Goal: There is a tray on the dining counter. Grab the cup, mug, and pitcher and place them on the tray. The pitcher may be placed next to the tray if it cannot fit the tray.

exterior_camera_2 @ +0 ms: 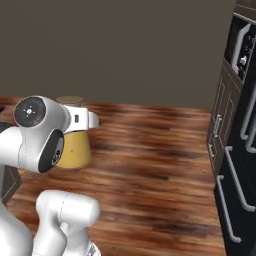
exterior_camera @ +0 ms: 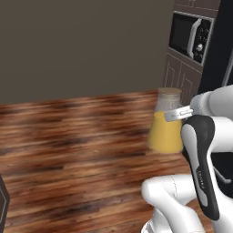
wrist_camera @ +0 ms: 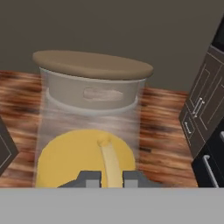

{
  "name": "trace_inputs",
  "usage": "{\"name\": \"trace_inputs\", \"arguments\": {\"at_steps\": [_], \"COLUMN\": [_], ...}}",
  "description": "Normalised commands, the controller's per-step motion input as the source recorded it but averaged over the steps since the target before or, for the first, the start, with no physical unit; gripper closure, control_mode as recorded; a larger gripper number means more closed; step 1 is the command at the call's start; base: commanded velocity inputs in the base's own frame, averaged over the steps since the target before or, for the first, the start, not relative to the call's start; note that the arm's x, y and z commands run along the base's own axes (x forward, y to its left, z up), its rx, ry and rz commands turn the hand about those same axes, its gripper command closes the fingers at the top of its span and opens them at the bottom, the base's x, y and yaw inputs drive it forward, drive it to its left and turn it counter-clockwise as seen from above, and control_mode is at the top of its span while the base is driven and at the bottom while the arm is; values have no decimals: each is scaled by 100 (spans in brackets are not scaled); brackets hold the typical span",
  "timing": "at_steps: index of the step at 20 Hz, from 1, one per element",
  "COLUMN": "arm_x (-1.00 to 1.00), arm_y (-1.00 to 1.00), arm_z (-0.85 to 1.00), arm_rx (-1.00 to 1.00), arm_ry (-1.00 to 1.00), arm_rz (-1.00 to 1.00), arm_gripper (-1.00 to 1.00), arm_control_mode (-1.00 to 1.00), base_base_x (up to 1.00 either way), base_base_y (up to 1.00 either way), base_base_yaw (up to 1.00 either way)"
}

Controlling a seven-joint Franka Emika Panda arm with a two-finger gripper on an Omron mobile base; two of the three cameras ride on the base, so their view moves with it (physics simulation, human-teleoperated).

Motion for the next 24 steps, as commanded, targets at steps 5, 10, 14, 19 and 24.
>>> {"name": "trace_inputs", "arguments": {"at_steps": [5,10,14,19,24], "arm_x": [0,0,0,0,0], "arm_y": [0,0,0,0,0], "arm_z": [0,0,0,0,0], "arm_rx": [0,0,0,0,0], "arm_ry": [0,0,0,0,0], "arm_rz": [0,0,0,0,0], "arm_gripper": [100,100,100,100,100], "arm_control_mode": [100,100,100,100,100], "base_base_x": [100,100,100,100,100], "base_base_y": [39,29,8,0,0], "base_base_yaw": [16,16,15,17,22]}}
